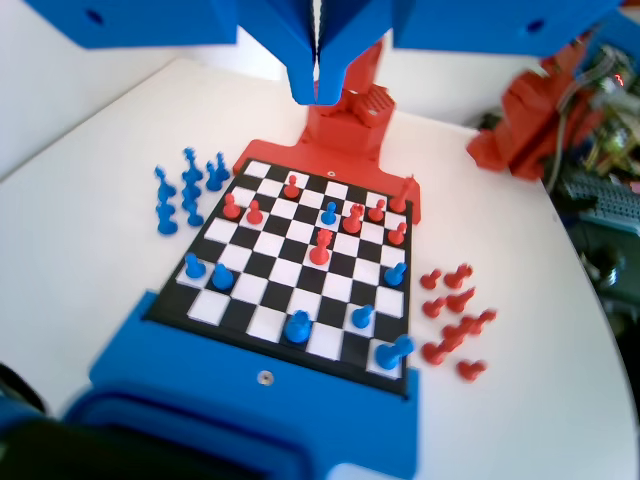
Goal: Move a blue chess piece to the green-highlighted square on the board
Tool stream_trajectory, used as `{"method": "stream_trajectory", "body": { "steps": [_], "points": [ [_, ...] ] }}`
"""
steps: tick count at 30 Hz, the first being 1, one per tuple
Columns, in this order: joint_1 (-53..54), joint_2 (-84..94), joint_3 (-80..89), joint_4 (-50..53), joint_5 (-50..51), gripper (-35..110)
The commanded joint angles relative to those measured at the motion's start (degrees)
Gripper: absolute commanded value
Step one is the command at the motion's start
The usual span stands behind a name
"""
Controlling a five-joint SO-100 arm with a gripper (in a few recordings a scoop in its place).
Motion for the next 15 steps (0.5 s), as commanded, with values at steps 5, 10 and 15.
{"method": "stream_trajectory", "body": {
  "steps": [5,10,15],
  "points": [
    [1.1,-5.1,-10.6,-0.9,-6.0,1],
    [1.1,-10.1,-14.6,-0.5,-12.3,1],
    [2.7,-13.4,-16.1,-2.6,-20.1,1]
  ]
}}
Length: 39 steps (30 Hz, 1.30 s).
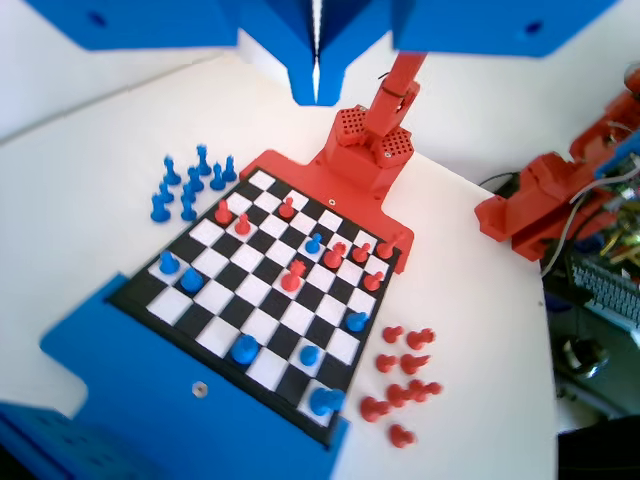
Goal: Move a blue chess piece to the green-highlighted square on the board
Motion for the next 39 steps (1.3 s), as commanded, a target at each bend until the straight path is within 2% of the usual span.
{"method": "stream_trajectory", "body": {
  "steps": [1,4,9,11,20,29,39],
  "points": [
    [1.7,-1.1,-3.1,-3.0,-4.7,1],
    [1.7,-4.2,-4.1,-6.9,-3.2,1],
    [3.9,-10.2,-3.8,-10.3,-12.1,1],
    [3.5,-12.8,-3.8,-11.4,-11.5,1],
    [3.4,-25.8,-5.7,-12.1,-12.6,2],
    [5.7,-35.6,-5.2,-9.5,-21.8,12],
    [5.5,-41.0,1.8,-17.3,-24.0,14]
  ]
}}
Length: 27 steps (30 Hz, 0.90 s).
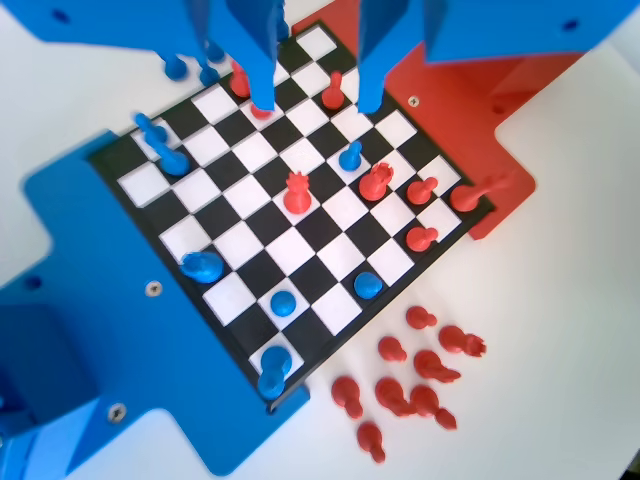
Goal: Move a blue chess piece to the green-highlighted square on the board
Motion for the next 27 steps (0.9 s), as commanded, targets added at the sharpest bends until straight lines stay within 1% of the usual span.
{"method": "stream_trajectory", "body": {
  "steps": [1,8,15,21,27],
  "points": [
    [1.1,-0.6,0.6,-1.6,-1.2,14],
    [1.8,-4.5,3.0,-6.7,-0.4,14],
    [1.7,-12.1,-1.3,-9.0,3.6,14],
    [1.4,-13.1,3.3,-14.8,7.8,15],
    [0.3,-13.0,5.5,-16.3,9.9,15]
  ]
}}
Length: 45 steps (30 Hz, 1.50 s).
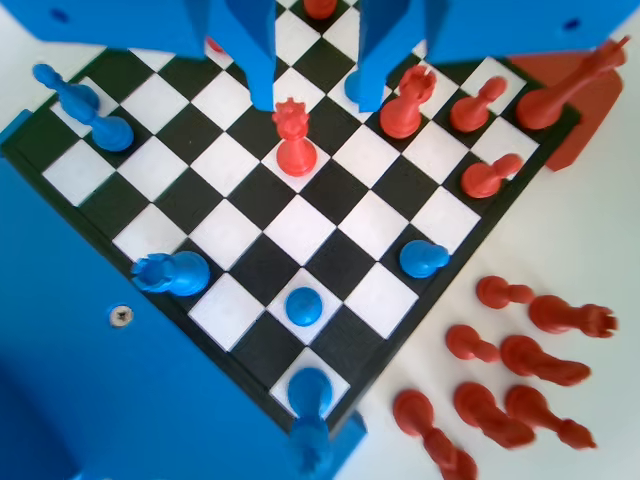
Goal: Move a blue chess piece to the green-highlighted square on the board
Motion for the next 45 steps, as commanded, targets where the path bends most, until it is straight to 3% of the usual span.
{"method": "stream_trajectory", "body": {
  "steps": [1,45],
  "points": [
    [-0.4,1.3,0.2,0.4,0.4,15],
    [-2.9,-5.1,3.0,-9.9,2.9,15]
  ]
}}
